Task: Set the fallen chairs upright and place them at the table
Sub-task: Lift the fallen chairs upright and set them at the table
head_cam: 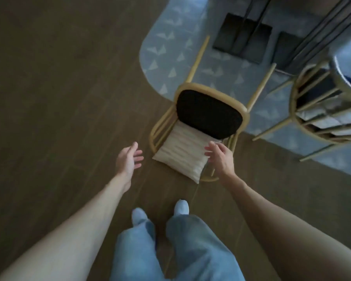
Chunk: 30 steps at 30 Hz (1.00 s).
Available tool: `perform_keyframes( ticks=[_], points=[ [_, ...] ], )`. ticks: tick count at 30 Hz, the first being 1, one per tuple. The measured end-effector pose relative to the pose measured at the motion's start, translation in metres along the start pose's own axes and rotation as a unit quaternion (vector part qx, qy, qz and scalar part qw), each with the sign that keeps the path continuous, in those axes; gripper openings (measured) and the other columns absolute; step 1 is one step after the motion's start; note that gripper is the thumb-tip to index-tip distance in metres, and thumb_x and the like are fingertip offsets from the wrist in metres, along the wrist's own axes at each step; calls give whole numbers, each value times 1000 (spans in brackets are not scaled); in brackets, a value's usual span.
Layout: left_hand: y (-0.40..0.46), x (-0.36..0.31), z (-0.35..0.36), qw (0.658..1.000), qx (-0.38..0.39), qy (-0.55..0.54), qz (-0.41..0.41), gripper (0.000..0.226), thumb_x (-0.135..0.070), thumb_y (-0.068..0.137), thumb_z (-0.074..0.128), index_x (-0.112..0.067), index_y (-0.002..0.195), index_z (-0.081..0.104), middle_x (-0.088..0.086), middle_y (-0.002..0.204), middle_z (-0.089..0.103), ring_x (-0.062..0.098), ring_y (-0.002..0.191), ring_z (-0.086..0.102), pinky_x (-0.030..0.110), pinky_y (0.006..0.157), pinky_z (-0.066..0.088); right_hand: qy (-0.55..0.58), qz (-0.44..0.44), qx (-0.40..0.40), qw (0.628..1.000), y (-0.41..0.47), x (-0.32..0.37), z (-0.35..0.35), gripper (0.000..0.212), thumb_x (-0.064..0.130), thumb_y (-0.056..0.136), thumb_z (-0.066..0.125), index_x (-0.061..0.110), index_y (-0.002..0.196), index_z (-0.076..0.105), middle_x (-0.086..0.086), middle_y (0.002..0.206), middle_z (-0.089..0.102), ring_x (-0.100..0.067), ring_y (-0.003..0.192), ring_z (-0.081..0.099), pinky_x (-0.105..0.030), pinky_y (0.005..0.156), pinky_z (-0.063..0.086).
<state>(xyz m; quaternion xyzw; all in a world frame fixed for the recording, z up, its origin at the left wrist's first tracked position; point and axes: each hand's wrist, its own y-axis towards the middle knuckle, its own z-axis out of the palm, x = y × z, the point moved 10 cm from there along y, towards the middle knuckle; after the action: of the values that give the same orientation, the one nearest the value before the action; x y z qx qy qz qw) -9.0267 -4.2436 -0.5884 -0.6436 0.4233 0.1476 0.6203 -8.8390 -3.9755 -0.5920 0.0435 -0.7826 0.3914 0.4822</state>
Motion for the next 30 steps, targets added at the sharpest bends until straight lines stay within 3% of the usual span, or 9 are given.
perform_keyframes(
  ticks=[5, 11, 17, 21, 23, 25, 27, 29, 30],
  points=[
    [76, 43, 49, 991, 100, 60, -58, 26, -26, 99, 60, -10, 120, 59, 20, 128, 64, 28, 107, 65, 49, 99, 52, 74, 144, -109, 981, 28, -110, -5, 30, 25, 98, 59, 2, 114, 69, -12, 103, 72, -15, 78, 65, -28, 68, 51],
    [171, 135, 76, 975, 149, 89, -136, 43, -15, 97, 63, -2, 136, 52, 19, 129, 61, 33, 120, 62, 47, 99, 51, 173, 236, -164, 942, 67, -232, 56, 34, 19, 98, 64, -4, 122, 65, -7, 90, 70, -16, 75, 65, -22, 61, 52],
    [291, 262, 86, 966, 152, 84, -191, 58, -10, 89, 71, -5, 141, 44, 18, 128, 62, 29, 115, 64, 41, 91, 52, 233, 304, -127, 915, 133, -380, 146, 52, 24, 95, 69, 1, 139, 55, -12, 115, 70, -23, 104, 69, -34, 90, 55],
    [362, 352, 114, 958, 177, 89, -206, 83, -22, 81, 78, -7, 151, 35, 10, 127, 59, 28, 119, 61, 39, 88, 55, 275, 326, -86, 900, 185, -478, 186, 72, 42, 90, 72, 6, 147, 47, -7, 130, 65, -19, 114, 63, -40, 114, 42],
    [397, 397, 132, 955, 199, 91, -202, 102, -29, 71, 82, -9, 156, 28, 6, 129, 56, 27, 121, 59, 44, 94, 55, 290, 326, -71, 897, 213, -527, 199, 86, 52, 84, 72, 10, 152, 41, -9, 146, 55, -21, 123, 58, -40, 118, 36],
    [429, 427, 142, 957, 202, 93, -188, 112, -30, 63, 84, -13, 157, 26, 4, 136, 54, 26, 122, 57, 47, 95, 55, 307, 321, -65, 894, 238, -562, 203, 99, 59, 73, 74, 13, 154, 39, -9, 155, 47, -28, 137, 52, -42, 116, 40],
    [465, 446, 144, 962, 205, 106, -147, 104, -29, 61, 85, -20, 153, 36, 0, 141, 56, 22, 124, 57, 50, 96, 54, 310, 297, -64, 901, 262, -592, 196, 85, 60, 70, 75, 18, 142, 55, -4, 149, 54, -25, 132, 58, -41, 108, 50],
    [501, 449, 147, 962, 228, 114, -94, 86, -29, 66, 85, -25, 145, 51, -6, 139, 62, 18, 126, 59, 49, 96, 53, 358, 239, -55, 901, 294, -609, 182, 34, 49, 86, 73, 26, 111, 68, 11, 108, 72, -6, 84, 69, -25, 72, 59],
    [517, 447, 148, 962, 235, 117, -70, 81, -28, 69, 84, -24, 144, 52, -7, 137, 64, 18, 126, 60, 46, 95, 53, 391, 214, -57, 893, 307, -615, 173, 16, 39, 91, 71, 27, 102, 69, 14, 89, 68, -2, 65, 57, -17, 56, 48]
  ],
)
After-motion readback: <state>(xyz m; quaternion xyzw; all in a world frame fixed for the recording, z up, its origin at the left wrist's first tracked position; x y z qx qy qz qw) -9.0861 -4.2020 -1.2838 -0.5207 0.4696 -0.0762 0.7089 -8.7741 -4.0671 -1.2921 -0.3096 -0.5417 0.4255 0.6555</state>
